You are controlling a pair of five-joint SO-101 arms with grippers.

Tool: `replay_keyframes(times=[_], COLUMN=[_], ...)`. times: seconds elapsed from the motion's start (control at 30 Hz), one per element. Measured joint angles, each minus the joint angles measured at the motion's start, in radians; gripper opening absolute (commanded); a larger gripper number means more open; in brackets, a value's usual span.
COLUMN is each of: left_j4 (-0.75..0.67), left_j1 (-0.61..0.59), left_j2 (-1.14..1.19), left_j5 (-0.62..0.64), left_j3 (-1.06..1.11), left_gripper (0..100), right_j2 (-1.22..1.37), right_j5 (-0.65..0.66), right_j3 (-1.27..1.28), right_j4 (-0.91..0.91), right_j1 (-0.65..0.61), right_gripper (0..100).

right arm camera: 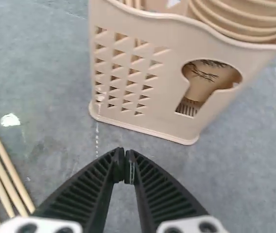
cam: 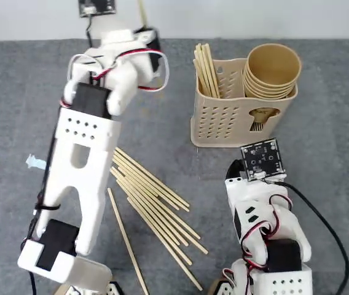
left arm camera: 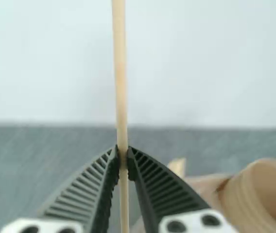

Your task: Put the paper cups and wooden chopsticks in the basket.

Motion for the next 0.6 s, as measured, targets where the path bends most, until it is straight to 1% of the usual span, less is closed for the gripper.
replay_keyframes(times=[0.17, 0.27, 0.47, 0.53, 0.6], left_j4=[-0.235, -0.341, -0.367, -0.344, -0.293], left_j1=[0.081, 0.110, 0.178, 0.180, 0.175], left_j2=[0.038, 0.097, 0.187, 0.203, 0.203], left_j5=[0.000, 0.000, 0.000, 0.000, 0.000], left_j3=[0.000, 0.000, 0.000, 0.000, 0.000], left_gripper=[1, 1, 2, 7, 16], right_j2=[0.000, 0.000, 0.000, 0.000, 0.000], right_j5=[-0.029, -0.032, -0.032, -0.032, -0.032], right_j3=[0.000, 0.000, 0.000, 0.000, 0.000], right_j4=[-0.020, -0.020, -0.020, -0.020, -0.020], right_j1=[0.038, 0.040, 0.041, 0.041, 0.041], right_gripper=[0.9, 0.9, 0.9, 0.9, 0.9])
